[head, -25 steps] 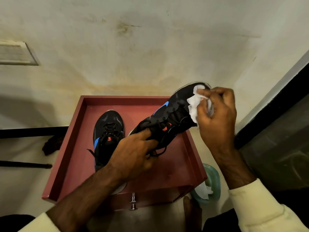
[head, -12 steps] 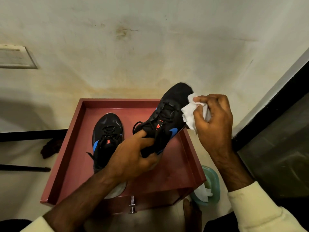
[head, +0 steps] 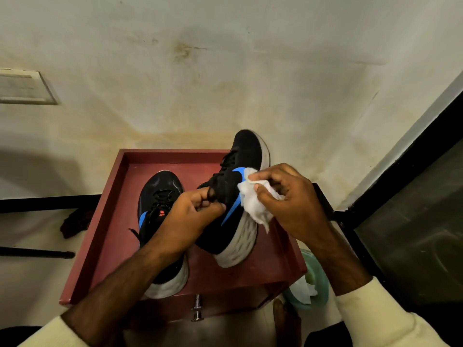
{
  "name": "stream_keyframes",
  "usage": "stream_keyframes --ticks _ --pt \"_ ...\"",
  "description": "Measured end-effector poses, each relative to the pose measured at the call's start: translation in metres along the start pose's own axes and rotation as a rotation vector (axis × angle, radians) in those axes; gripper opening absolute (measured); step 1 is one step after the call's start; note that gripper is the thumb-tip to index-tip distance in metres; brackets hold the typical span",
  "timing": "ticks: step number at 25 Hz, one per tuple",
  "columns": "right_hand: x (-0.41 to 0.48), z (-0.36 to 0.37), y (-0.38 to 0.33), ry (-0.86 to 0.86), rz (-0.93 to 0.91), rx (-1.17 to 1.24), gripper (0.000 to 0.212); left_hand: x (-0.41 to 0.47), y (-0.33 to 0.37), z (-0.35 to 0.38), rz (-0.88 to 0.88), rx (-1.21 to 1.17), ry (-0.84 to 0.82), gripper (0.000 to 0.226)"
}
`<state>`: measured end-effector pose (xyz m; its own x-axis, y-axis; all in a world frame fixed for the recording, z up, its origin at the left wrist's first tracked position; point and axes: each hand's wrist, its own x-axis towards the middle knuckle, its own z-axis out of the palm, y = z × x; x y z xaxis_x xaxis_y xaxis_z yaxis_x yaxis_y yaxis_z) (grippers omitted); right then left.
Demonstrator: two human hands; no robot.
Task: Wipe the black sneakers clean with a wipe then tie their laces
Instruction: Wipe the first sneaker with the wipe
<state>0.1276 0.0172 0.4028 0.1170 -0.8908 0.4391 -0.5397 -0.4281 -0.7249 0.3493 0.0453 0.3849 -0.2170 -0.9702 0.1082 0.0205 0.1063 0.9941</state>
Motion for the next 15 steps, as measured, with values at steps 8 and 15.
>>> stream_keyframes --ticks 8,15 --pt "-0.006 -0.002 -0.01 -0.413 -0.079 0.071 0.023 0.006 -0.006 -0.009 -0.041 -0.123 0.119 0.019" --pt "-0.005 -0.014 -0.01 -0.426 -0.111 0.007 0.018 0.008 -0.008 -0.009 -0.047 -0.067 0.06 0.025"
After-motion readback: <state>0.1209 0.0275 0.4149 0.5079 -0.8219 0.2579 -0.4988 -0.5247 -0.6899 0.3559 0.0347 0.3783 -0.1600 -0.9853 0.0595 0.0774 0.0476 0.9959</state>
